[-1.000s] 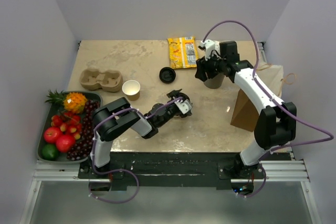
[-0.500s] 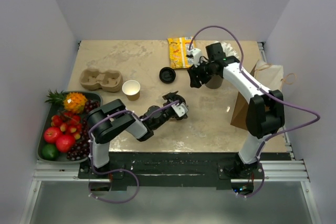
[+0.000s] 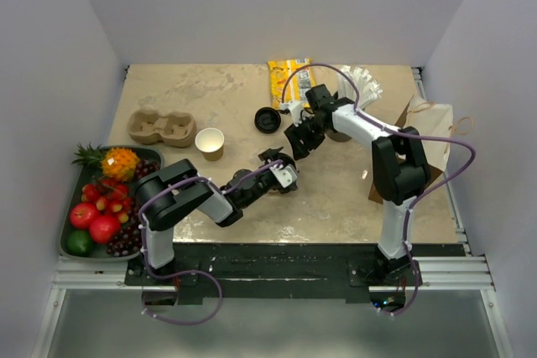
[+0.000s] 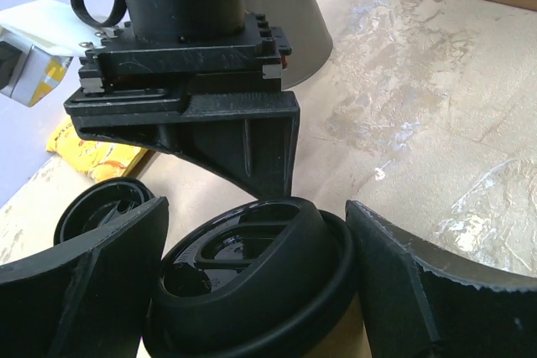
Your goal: Pack the takeout coffee
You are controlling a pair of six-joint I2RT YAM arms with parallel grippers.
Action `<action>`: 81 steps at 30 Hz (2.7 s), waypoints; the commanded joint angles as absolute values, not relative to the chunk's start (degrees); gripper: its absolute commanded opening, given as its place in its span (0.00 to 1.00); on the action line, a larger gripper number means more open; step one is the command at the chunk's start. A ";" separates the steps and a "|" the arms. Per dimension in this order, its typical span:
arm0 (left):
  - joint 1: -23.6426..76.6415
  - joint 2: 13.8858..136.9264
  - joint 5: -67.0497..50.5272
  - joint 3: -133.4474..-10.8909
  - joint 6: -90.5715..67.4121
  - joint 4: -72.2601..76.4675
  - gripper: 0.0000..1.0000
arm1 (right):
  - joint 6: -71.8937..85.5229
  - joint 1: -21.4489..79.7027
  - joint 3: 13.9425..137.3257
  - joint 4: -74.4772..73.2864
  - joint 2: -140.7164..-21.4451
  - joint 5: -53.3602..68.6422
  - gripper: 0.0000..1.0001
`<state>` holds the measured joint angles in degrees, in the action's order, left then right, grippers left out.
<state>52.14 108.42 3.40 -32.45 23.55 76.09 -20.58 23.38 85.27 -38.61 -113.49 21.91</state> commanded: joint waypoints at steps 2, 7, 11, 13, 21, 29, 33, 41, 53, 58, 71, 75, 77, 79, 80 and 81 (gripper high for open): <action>51.94 107.58 2.28 -31.11 21.01 108.90 0.64 | -20.74 23.73 88.15 -39.90 -113.55 29.86 0.59; 51.77 108.37 2.20 -31.20 20.30 108.90 0.66 | -21.44 24.43 87.54 -40.95 -112.59 37.25 0.58; 51.42 108.37 2.46 -30.85 20.30 108.81 0.74 | -21.45 24.43 86.75 -41.31 -111.98 38.58 0.58; 51.33 108.37 2.46 -30.50 20.39 108.81 0.79 | -20.83 24.43 86.49 -40.96 -111.80 39.02 0.58; 51.33 107.84 3.34 -29.27 20.83 108.90 1.00 | -19.95 24.61 87.28 -40.52 -112.06 39.73 0.58; 51.24 106.79 4.30 -28.13 20.13 108.90 1.00 | -19.42 24.87 87.01 -40.25 -111.18 39.20 0.58; 51.33 105.39 4.04 -26.55 18.81 108.81 1.00 | -19.07 25.14 86.22 -39.29 -110.39 37.71 0.58; 53.17 101.25 5.19 -22.41 19.16 108.81 0.99 | -18.19 25.84 86.13 -37.44 -110.13 35.51 0.58; 56.34 97.38 9.93 -18.64 19.34 108.72 1.00 | -18.11 26.72 85.87 -36.65 -109.86 32.70 0.58; 56.87 95.10 10.81 -15.04 19.16 108.81 1.00 | -18.89 26.89 86.13 -38.31 -109.08 32.96 0.58; 57.13 93.95 10.20 -11.60 18.37 108.63 1.00 | -16.26 28.38 85.26 -42.45 -102.48 51.50 0.64; 57.39 94.22 9.93 -11.60 18.98 108.72 1.00 | -14.59 31.02 84.02 -40.78 -104.14 51.06 0.66; 57.65 94.13 9.93 -11.69 18.90 108.72 1.00 | -14.50 31.64 84.11 -40.61 -104.76 50.63 0.66; 57.92 94.04 9.93 -11.60 19.07 108.63 0.99 | -14.50 32.87 84.02 -40.52 -105.81 48.18 0.66; 58.01 93.96 9.93 -11.60 19.25 108.72 1.00 | -14.50 33.13 83.85 -40.34 -106.08 48.16 0.66; 58.09 93.87 9.93 -11.60 19.34 108.72 1.00 | -14.24 33.66 83.67 -40.17 -106.43 48.16 0.66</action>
